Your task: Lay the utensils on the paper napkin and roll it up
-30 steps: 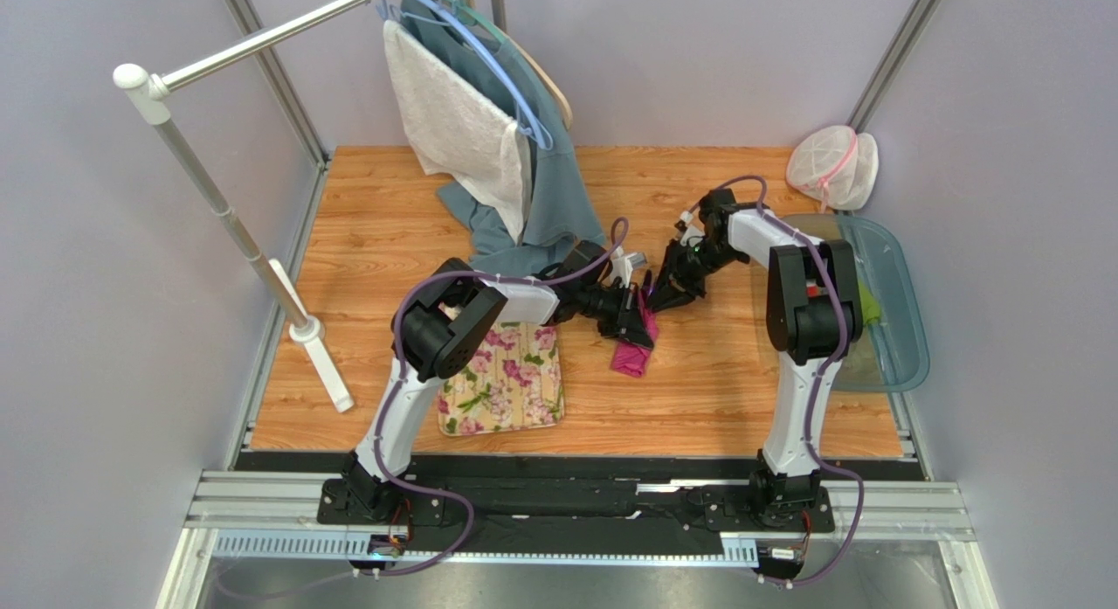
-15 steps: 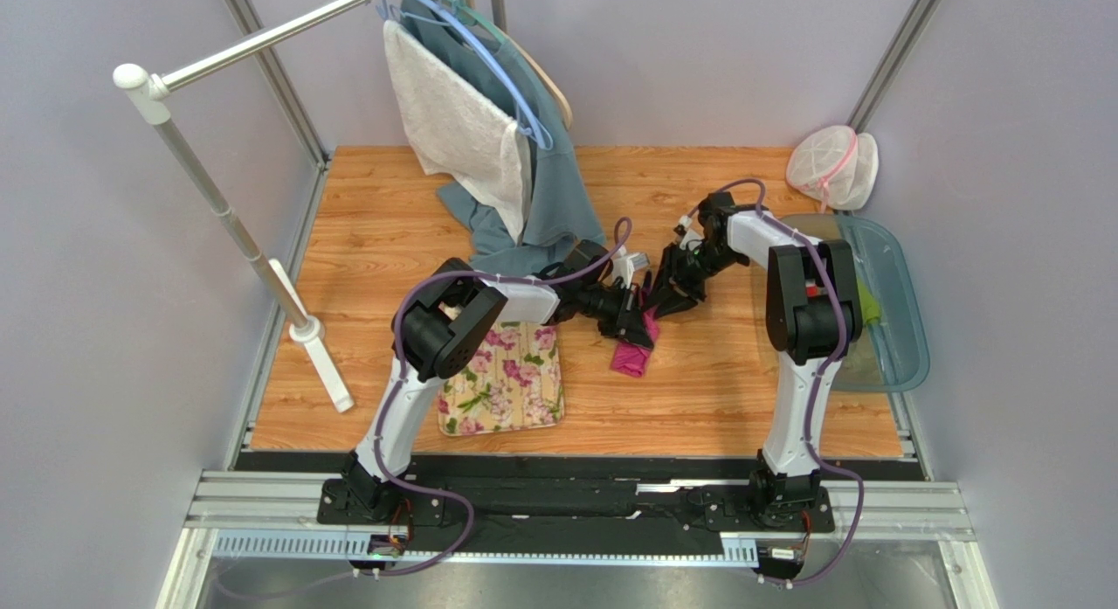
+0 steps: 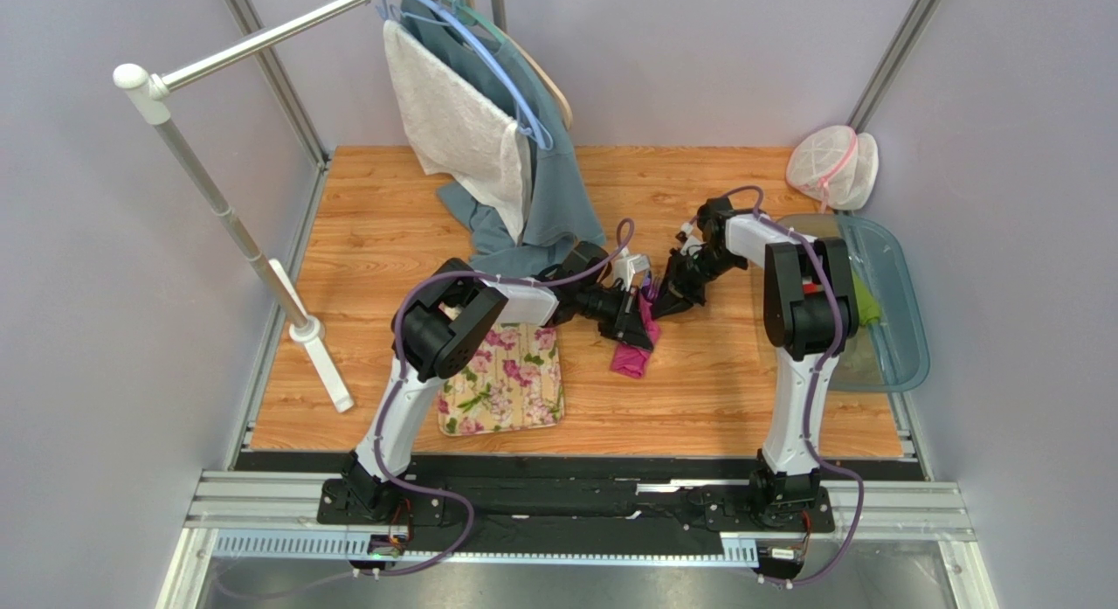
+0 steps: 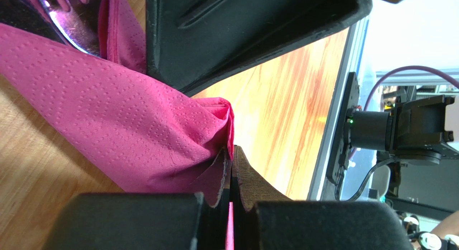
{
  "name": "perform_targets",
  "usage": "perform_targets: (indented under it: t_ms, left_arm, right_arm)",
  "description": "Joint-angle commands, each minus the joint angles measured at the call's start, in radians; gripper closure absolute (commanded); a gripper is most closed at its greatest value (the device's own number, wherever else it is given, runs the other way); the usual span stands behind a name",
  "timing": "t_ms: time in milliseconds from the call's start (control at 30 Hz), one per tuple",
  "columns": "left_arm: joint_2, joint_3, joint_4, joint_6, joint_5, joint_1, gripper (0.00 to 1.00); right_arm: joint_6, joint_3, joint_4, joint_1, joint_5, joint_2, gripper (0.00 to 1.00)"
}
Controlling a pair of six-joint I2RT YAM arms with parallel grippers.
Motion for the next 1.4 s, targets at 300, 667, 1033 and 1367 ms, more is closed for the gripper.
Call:
perform_targets:
  t_ms: [300, 667, 1033, 1367]
  left_arm:
    - [0.006, 0.001, -0.124, 0.175, 0.055, -0.030, 1.00]
    - [0.077, 0.053, -0.199, 0.154, 0.072, -0.019, 1.00]
    - [0.107, 0.071, -0.221, 0.136, 0.054, -0.008, 0.70]
    - [0.112, 0.079, -0.221, 0.126, 0.037, -0.008, 0.47]
  right_arm:
    - [0.039, -0.029, 0.107, 0.002, 0.057, 0.053, 0.92]
    - [-0.011, 0.060, 0.000, -0.003, 0.054, 0.038, 0.92]
    - [-0.123, 0.148, -0.180, -0.046, 0.042, -0.047, 0.75]
    - [-0.084, 0.067, -0.127, -0.040, -0.089, -0.076, 0.76]
